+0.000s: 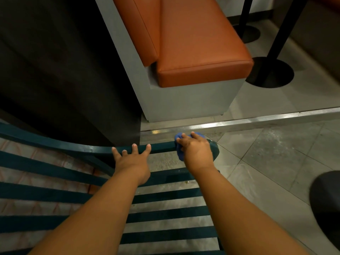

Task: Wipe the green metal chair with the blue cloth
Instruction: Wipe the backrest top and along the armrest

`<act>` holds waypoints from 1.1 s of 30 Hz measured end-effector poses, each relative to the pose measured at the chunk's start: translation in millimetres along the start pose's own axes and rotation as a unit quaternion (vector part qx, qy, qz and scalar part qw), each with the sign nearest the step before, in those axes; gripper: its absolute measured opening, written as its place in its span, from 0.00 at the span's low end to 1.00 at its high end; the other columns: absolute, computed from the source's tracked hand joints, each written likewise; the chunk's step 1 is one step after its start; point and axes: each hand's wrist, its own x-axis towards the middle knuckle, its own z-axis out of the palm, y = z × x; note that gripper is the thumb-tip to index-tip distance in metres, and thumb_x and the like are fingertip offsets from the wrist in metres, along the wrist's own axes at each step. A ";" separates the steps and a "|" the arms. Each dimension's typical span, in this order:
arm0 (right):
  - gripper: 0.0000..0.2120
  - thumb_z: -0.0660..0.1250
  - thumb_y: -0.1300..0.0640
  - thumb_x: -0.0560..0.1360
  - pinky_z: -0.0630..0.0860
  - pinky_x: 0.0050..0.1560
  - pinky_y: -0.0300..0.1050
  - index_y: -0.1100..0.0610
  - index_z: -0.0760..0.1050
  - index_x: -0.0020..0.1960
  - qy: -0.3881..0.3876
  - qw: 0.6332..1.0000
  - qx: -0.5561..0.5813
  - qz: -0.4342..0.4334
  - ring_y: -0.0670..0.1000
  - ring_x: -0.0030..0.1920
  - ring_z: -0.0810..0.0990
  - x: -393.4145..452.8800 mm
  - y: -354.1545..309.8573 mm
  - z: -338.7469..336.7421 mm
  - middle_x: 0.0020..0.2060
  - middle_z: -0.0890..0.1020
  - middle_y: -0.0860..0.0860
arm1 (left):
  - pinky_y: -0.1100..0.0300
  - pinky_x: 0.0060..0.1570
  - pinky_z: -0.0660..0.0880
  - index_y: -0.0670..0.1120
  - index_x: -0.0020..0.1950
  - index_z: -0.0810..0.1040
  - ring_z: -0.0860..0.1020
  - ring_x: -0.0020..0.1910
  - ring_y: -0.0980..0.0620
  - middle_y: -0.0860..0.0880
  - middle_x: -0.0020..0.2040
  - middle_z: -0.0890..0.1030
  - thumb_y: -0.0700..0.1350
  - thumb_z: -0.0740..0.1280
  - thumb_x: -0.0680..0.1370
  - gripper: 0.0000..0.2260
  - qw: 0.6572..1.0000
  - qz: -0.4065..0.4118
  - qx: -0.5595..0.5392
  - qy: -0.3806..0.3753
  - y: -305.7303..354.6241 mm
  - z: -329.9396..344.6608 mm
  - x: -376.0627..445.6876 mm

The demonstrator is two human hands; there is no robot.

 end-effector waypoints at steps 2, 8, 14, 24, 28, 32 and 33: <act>0.32 0.68 0.62 0.75 0.50 0.75 0.54 0.47 0.61 0.75 0.037 0.996 -0.039 -0.074 0.57 0.76 0.55 -0.7 -14.7 3.7 0.76 0.61 0.49 | 0.32 0.68 0.36 0.60 0.74 0.33 0.50 0.75 0.36 0.43 0.78 0.42 0.43 0.61 0.77 0.41 1.000 -0.005 0.005 0.001 3.0 -0.9 -1.5; 0.31 0.67 0.63 0.75 0.48 0.76 0.49 0.47 0.63 0.74 0.017 0.998 0.017 -0.062 0.54 0.77 0.53 -8.5 18.8 -8.0 0.76 0.60 0.50 | 0.31 0.68 0.36 0.61 0.74 0.33 0.50 0.76 0.37 0.44 0.78 0.43 0.41 0.63 0.76 0.43 1.000 -0.020 0.002 0.002 6.0 -2.3 -0.9; 0.33 0.70 0.63 0.73 0.45 0.76 0.53 0.47 0.62 0.74 0.040 0.998 0.020 -0.034 0.55 0.77 0.51 -6.6 -1.2 1.3 0.77 0.59 0.49 | 0.29 0.66 0.36 0.56 0.77 0.40 0.46 0.76 0.41 0.44 0.78 0.45 0.42 0.63 0.76 0.39 1.000 -0.015 0.003 -0.011 11.9 -14.8 4.0; 0.23 0.64 0.54 0.79 0.52 0.75 0.50 0.53 0.65 0.73 0.100 0.991 0.074 -0.051 0.55 0.75 0.60 -20.9 6.9 -2.1 0.72 0.69 0.52 | 0.35 0.70 0.40 0.60 0.74 0.33 0.42 0.76 0.43 0.52 0.77 0.36 0.39 0.62 0.76 0.43 0.995 0.065 -0.077 -0.001 51.8 -16.5 4.5; 0.25 0.64 0.59 0.78 0.62 0.72 0.48 0.48 0.65 0.73 0.134 0.974 0.178 0.043 0.53 0.73 0.63 -23.7 29.1 -2.3 0.70 0.71 0.52 | 0.41 0.73 0.43 0.59 0.74 0.32 0.39 0.76 0.42 0.51 0.76 0.33 0.37 0.62 0.76 0.44 0.990 0.081 -0.117 -0.003 50.3 -11.2 4.4; 0.20 0.59 0.58 0.81 0.56 0.76 0.49 0.49 0.67 0.73 0.137 0.974 0.169 0.065 0.51 0.75 0.59 -17.6 22.7 1.5 0.72 0.69 0.49 | 0.43 0.74 0.42 0.58 0.74 0.30 0.38 0.75 0.41 0.50 0.76 0.32 0.36 0.62 0.76 0.45 0.991 0.076 -0.108 0.012 52.8 -7.6 4.0; 0.20 0.59 0.57 0.81 0.55 0.76 0.50 0.49 0.67 0.72 0.131 0.977 0.162 0.050 0.52 0.75 0.58 -17.6 21.0 3.1 0.72 0.68 0.48 | 0.43 0.73 0.41 0.58 0.74 0.30 0.39 0.76 0.40 0.49 0.76 0.32 0.36 0.63 0.75 0.45 0.992 0.072 -0.100 0.021 53.0 -6.5 4.2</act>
